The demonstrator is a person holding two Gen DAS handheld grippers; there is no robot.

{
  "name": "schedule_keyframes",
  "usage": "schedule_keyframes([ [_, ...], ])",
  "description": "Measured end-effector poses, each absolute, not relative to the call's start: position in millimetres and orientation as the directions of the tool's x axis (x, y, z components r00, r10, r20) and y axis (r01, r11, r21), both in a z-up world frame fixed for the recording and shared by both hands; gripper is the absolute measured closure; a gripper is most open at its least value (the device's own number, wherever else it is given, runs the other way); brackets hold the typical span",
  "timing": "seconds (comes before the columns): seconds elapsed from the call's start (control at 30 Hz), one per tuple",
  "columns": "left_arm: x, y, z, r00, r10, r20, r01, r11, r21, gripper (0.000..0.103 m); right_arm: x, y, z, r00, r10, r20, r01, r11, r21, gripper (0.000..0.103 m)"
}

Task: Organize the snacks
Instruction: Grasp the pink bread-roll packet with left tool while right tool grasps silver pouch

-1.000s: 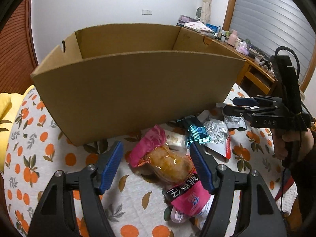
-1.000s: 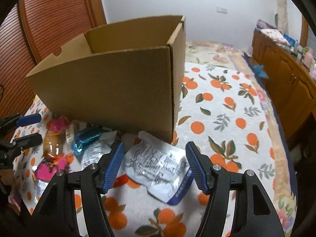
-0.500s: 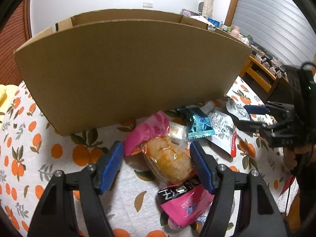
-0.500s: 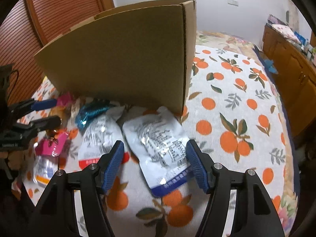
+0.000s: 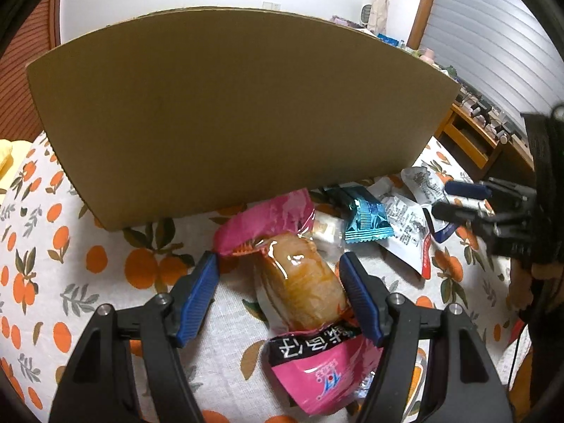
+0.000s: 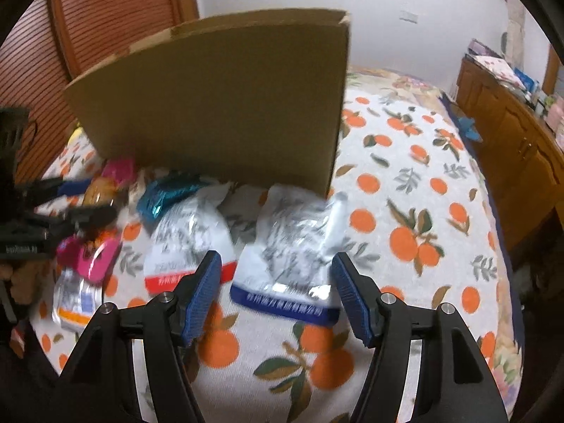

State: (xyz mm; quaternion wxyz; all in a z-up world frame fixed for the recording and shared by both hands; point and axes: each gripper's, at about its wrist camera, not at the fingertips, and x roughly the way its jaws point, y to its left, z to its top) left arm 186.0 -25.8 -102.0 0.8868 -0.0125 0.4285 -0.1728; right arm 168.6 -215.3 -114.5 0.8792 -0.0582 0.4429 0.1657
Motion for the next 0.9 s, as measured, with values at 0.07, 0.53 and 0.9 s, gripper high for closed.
schedule_keyframes([
  [0.07, 186, -27, -102, 0.576, -0.312, -0.756, 0.297, 0.941, -0.162, 0.032, 174, -217, -113, 0.564, 0.235, -0.791, -0.325, 0.944, 0.048, 0.036],
  [0.53, 188, -29, -103, 0.581, -0.306, -0.754, 0.295, 0.943, -0.155, 0.039, 195, -206, -129, 0.574, 0.153, -0.805, -0.294, 0.955, -0.028, 0.024],
  [0.9, 187, -27, -103, 0.588, -0.286, -0.756, 0.304, 0.945, -0.122, 0.062, 198, -209, -131, 0.575, 0.145, -0.805, -0.283, 0.959, -0.029, 0.017],
])
